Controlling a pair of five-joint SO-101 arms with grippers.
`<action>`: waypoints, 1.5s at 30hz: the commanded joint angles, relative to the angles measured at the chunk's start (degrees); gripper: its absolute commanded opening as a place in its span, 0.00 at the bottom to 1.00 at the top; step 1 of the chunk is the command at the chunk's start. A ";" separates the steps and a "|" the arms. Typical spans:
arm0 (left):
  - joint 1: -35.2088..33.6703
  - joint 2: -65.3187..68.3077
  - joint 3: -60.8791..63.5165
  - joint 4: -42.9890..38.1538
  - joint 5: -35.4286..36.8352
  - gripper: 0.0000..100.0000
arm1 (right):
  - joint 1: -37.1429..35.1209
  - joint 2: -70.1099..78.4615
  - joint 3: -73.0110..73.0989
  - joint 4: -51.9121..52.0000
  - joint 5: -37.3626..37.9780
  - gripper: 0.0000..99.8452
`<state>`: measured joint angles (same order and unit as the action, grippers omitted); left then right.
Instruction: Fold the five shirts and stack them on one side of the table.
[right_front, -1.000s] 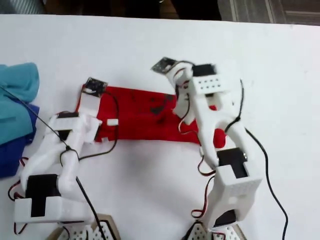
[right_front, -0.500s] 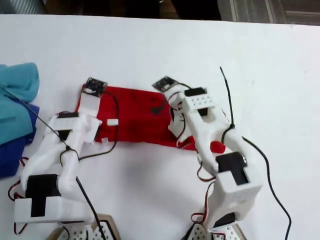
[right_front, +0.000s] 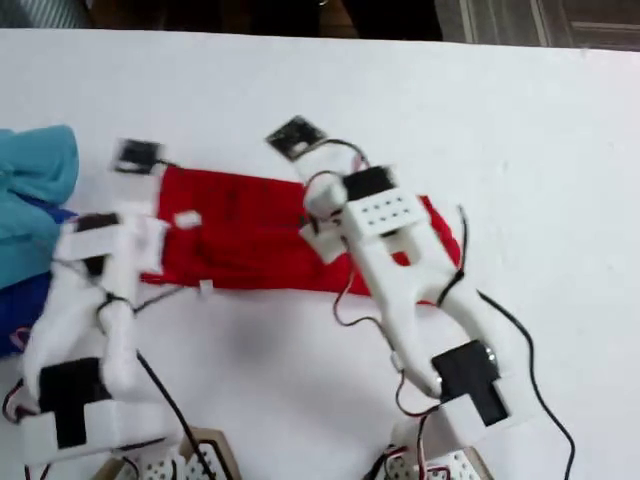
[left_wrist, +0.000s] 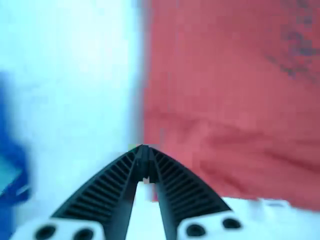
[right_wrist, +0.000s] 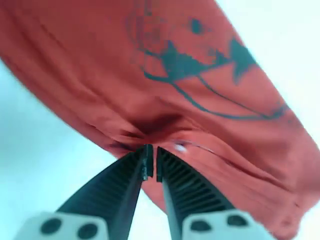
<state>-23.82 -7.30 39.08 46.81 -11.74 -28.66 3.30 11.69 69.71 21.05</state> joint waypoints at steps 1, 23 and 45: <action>-3.87 -3.96 -4.70 4.13 1.76 0.02 | -3.65 2.77 -2.20 -2.15 -0.88 0.02; -3.60 -3.69 -5.23 -0.70 1.49 0.03 | -3.38 -10.15 -2.29 5.32 -0.35 0.02; 6.68 40.53 -55.25 31.30 5.54 0.25 | 34.68 -41.01 -1.85 25.45 15.03 0.13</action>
<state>-19.43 29.36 -7.52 72.92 -6.46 4.75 -34.51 11.60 93.89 35.65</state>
